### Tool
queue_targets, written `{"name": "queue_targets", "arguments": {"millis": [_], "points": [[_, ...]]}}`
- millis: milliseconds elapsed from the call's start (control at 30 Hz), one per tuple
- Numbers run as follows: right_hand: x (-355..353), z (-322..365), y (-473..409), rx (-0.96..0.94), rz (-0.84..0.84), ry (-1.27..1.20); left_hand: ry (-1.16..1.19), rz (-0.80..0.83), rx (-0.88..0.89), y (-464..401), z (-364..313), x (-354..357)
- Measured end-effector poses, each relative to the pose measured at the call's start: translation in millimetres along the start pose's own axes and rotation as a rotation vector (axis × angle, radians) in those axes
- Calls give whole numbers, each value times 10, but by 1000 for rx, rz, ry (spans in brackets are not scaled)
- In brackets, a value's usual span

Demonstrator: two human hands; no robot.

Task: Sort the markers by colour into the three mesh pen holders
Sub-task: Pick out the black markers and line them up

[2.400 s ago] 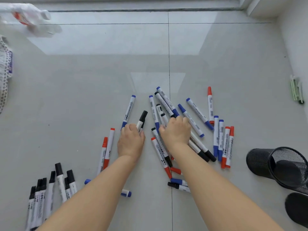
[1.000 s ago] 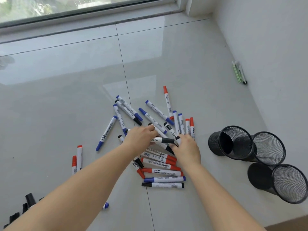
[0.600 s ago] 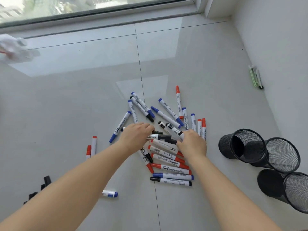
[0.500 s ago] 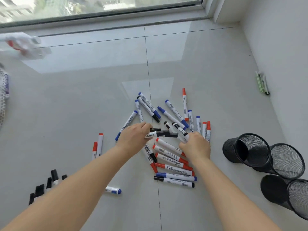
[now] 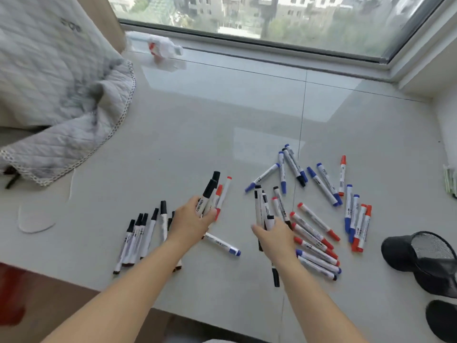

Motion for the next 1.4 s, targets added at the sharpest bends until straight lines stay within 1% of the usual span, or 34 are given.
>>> {"name": "queue_targets", "arguments": {"millis": [100, 167, 233, 367, 500, 567, 667, 833, 900, 1000, 1133, 1267, 1333, 1400], "points": [[624, 83, 250, 8, 48, -26, 37, 11, -87, 82, 575, -287], [999, 90, 383, 36, 47, -49, 65, 15, -144, 131, 977, -449], [1308, 76, 477, 51, 38, -31, 43, 22, -191, 158, 1329, -588], [1703, 4, 520, 64, 0, 71, -12, 14, -291, 114, 1931, -792], [1914, -131, 437, 103, 1, 231, -146, 61, -352, 64, 2292, -742], [1995, -171, 400, 106, -8, 233, -175, 68, -361, 39, 2365, -674], [2089, -155, 366, 87, -33, 235, -203, 36, -342, -8, 2379, -628], [2300, -144, 387, 98, -2, 290, -288, -62, -213, -25, 2304, -616], [2362, -145, 411, 78, -18, 307, -316, -92, -182, -9, 2296, -605], [2428, -124, 433, 24, -61, 335, -321, -117, -190, 12, 2309, -590], [2502, -105, 468, -59, -111, 327, -269, -135, -187, 32, 2297, -580], [2521, -111, 512, -79, -171, 356, -230, -170, -183, 29, 2305, -604], [2547, -100, 524, -100, -186, 396, -208, -197, -214, 30, 2350, -637], [2575, -93, 527, -115, -194, 442, -253, -225, -258, 46, 2410, -677]]}}
Point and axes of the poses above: each hand's wrist, its own y-axis away from the middle knuckle, its own x-axis out of the palm, z = x × y, the point moved 6 cm from there along -y, towards the middle knuckle, and after that the axes turned 10 degrees about -y, right-handed, at the moved point
